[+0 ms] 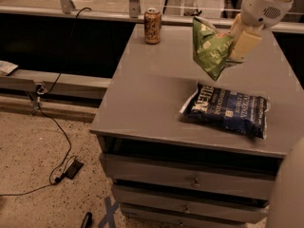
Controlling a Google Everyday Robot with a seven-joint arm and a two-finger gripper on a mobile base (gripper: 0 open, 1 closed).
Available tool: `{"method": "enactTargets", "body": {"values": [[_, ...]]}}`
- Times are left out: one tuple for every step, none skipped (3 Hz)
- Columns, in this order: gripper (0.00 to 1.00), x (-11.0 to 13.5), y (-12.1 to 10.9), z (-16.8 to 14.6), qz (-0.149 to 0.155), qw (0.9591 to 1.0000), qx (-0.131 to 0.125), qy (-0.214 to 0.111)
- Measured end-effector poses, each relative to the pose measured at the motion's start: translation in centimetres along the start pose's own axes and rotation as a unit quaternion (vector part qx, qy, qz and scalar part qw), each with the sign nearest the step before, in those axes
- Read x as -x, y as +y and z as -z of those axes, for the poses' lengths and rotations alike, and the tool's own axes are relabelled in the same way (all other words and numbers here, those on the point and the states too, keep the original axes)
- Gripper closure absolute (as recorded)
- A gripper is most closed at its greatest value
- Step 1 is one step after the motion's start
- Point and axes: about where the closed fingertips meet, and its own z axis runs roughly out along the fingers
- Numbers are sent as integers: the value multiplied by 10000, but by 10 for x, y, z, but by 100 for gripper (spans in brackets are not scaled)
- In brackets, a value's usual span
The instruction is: Move green jalapeno chip bag near blue chip bag
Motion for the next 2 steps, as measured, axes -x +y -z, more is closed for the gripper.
{"method": "enactTargets", "body": {"values": [[81, -16, 39, -7, -18, 9995, 273, 137], [59, -16, 38, -20, -33, 9995, 278, 132]]}}
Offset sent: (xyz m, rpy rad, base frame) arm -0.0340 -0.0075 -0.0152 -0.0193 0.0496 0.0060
